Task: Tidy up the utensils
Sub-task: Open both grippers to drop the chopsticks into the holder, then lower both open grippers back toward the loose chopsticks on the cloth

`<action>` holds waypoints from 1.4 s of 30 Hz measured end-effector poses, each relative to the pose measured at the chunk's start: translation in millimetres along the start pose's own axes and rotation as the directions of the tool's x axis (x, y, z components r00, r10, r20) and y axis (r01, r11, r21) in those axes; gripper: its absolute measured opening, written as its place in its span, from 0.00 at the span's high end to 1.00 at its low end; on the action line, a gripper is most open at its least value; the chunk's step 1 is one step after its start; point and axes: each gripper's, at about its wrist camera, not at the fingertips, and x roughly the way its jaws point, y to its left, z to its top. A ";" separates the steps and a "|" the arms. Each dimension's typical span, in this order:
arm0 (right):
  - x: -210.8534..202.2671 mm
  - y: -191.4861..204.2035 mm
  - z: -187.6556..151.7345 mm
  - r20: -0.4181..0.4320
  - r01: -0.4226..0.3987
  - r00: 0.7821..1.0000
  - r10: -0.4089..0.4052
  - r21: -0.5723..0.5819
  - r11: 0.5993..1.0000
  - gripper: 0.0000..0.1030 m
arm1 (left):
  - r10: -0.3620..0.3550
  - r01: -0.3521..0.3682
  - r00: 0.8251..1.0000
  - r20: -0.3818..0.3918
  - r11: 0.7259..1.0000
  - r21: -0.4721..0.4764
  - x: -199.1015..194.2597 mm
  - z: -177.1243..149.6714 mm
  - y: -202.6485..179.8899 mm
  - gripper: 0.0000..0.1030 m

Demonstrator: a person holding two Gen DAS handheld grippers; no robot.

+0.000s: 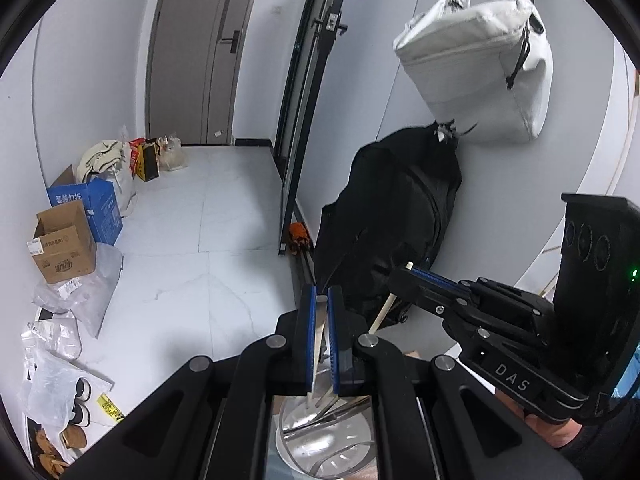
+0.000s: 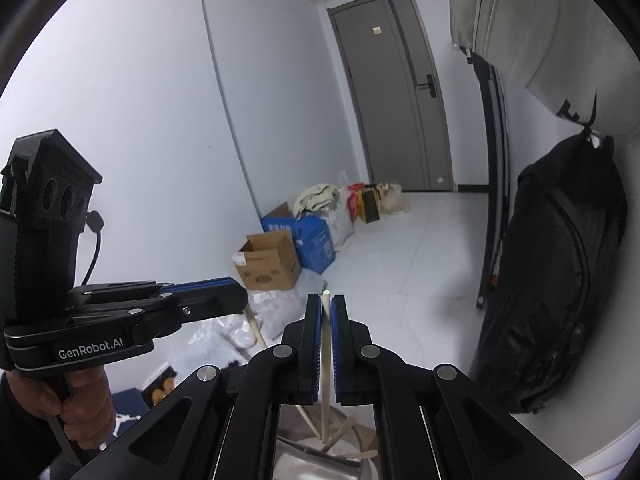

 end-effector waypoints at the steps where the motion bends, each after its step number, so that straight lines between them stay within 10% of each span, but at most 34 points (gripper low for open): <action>1: 2.2 -0.8 -1.7 -0.007 -0.004 1.000 0.005 0.002 1.000 0.96 | -0.010 0.010 1.000 -0.006 1.000 -0.001 2.0 -2.5 1.5 0.98; 9: 14.9 -16.6 -13.8 -0.090 -0.048 0.994 0.058 0.104 0.993 0.92 | -0.095 0.095 0.994 -0.051 0.995 -0.004 10.5 -17.0 8.7 0.98; 17: -18.9 -41.5 -25.5 -0.052 -0.056 0.996 0.070 0.232 0.971 0.62 | -0.126 0.122 0.985 -0.115 0.992 -0.044 12.5 -20.2 14.5 0.83; 20: -34.4 -46.4 -30.2 -0.043 -0.039 0.998 0.051 0.250 0.967 0.56 | -0.109 0.105 0.991 -0.079 0.993 -0.049 2.2 -19.7 14.4 0.66; 42: -103.6 -0.7 -55.0 0.019 -0.032 0.999 0.029 0.183 0.983 0.23 | 0.132 -0.126 0.990 0.047 0.986 -0.111 -56.8 -63.9 4.7 0.32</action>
